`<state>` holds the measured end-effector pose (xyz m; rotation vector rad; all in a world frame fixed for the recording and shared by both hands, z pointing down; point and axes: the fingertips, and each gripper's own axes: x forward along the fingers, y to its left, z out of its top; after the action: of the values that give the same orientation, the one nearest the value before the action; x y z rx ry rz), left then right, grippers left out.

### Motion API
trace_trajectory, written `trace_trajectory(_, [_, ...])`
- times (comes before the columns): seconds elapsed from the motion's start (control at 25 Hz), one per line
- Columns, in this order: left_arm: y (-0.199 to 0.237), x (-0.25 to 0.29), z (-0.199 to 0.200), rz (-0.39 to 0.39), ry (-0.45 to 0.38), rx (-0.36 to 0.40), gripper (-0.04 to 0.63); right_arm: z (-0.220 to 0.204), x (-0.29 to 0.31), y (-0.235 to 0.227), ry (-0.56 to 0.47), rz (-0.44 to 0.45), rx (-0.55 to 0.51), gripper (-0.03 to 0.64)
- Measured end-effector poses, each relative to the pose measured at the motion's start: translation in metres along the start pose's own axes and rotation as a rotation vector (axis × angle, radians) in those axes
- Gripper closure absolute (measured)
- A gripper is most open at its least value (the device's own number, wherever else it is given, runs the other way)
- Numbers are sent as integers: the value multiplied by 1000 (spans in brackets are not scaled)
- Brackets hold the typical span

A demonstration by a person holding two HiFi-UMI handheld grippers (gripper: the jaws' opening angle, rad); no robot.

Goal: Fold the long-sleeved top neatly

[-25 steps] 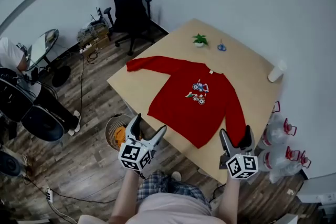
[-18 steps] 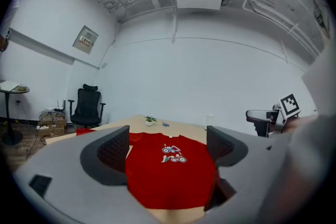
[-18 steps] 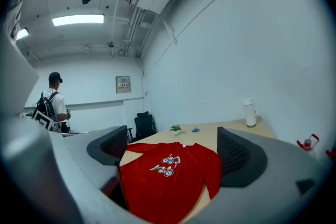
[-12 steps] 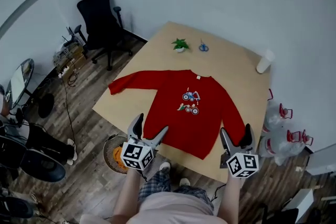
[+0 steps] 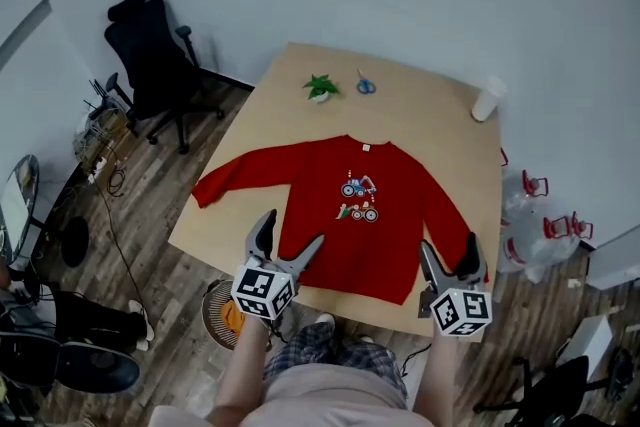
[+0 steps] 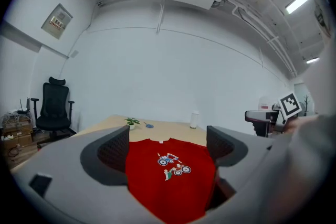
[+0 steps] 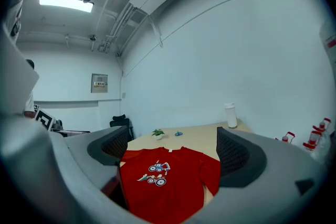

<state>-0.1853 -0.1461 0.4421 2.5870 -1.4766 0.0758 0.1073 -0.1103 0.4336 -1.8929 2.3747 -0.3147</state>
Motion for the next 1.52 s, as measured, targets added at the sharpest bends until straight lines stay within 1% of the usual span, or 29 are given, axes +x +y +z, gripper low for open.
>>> trace_trajectory(0.16, [-1, 11, -2, -35, 10, -6, 153, 1, -2, -6, 2, -35, -6, 104])
trace_trajectory(0.32, [-5, 24, -1, -54, 23, -3, 153, 4, 3, -14, 3, -53, -7, 106])
trace_trajectory(0.44, [-10, 31, 1, -79, 34, 10, 153, 7, 3, -19, 8, -74, -11, 109])
trace_trajectory(0.64, [-22, 59, 2, -132, 50, 15, 155, 14, -4, -38, 4, -127, -32, 110])
trace_trajectory(0.88, [-76, 105, 0, -259, 74, 31, 155, 13, -40, -80, 2, -245, -14, 114])
trace_trajectory(1.16, [-153, 144, -28, -414, 153, 37, 155, 0, -99, -128, 15, -411, 24, 121])
trace_trajectory(1.36, [-197, 165, -53, -490, 220, 55, 155, -22, -136, -159, 57, -511, 66, 143])
trace_trajectory(1.52, [-228, 186, -74, -531, 269, 78, 155, -45, -137, -181, 100, -539, 97, 160])
